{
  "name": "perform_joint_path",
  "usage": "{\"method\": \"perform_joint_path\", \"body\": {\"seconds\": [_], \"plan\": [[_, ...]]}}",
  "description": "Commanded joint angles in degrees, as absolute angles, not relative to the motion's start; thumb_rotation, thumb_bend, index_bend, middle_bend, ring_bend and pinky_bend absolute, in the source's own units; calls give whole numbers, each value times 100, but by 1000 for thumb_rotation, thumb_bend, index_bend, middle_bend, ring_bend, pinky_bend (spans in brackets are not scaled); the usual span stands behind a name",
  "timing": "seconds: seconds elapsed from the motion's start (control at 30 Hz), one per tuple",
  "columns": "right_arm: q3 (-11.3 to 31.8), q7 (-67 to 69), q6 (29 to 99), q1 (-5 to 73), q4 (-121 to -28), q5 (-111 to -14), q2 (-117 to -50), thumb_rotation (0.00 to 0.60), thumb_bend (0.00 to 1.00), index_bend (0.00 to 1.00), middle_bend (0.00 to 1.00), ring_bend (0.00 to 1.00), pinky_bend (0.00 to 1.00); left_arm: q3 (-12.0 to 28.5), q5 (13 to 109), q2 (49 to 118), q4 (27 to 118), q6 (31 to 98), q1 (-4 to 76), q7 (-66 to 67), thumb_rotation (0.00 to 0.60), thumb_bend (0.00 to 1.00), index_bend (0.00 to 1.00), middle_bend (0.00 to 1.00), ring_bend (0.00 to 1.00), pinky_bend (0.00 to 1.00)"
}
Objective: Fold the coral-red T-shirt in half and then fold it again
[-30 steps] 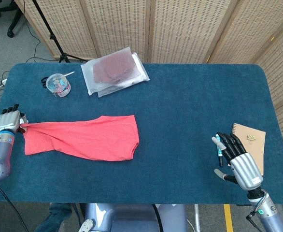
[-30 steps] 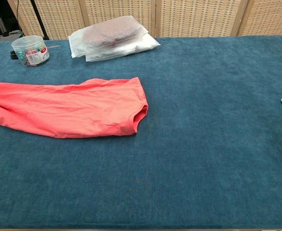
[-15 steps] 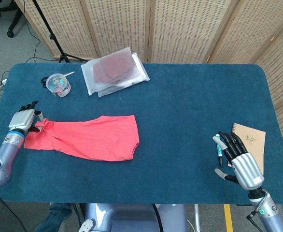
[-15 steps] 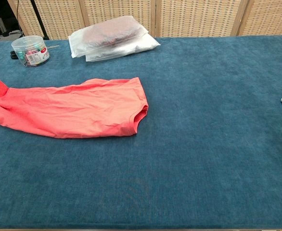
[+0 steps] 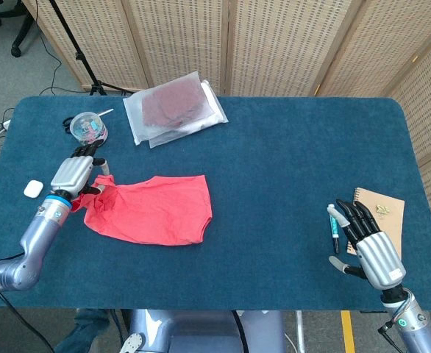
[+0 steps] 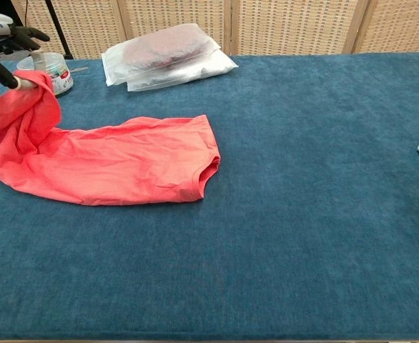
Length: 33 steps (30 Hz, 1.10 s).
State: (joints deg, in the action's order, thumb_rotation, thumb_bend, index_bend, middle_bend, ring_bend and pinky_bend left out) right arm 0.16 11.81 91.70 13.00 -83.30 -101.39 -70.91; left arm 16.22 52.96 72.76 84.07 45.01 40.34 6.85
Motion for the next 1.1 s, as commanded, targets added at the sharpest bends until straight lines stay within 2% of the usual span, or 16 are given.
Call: {"method": "perform_joint_path", "body": {"seconds": [0.03,0.43,1.1], "plan": [[23,1200,9184,1295,-8340,-10139,-7077,600,0,0,0,0,0,1635,5057,7399,8597,4683,4214,986,600,561,779,0,0,0],[67,1353,9211,1289,-8371,-10087,-7002,600,0,0,0,0,0,1625,4454,8138,8686,5029,4872,1848,600,560,780,0,0,0],[216,1658,9241,1281,-8381,-9884,-6878,600,0,0,0,0,0,1782,4003,9477,7787,5211,5658,2320,600,557,779,0,0,0]]}}
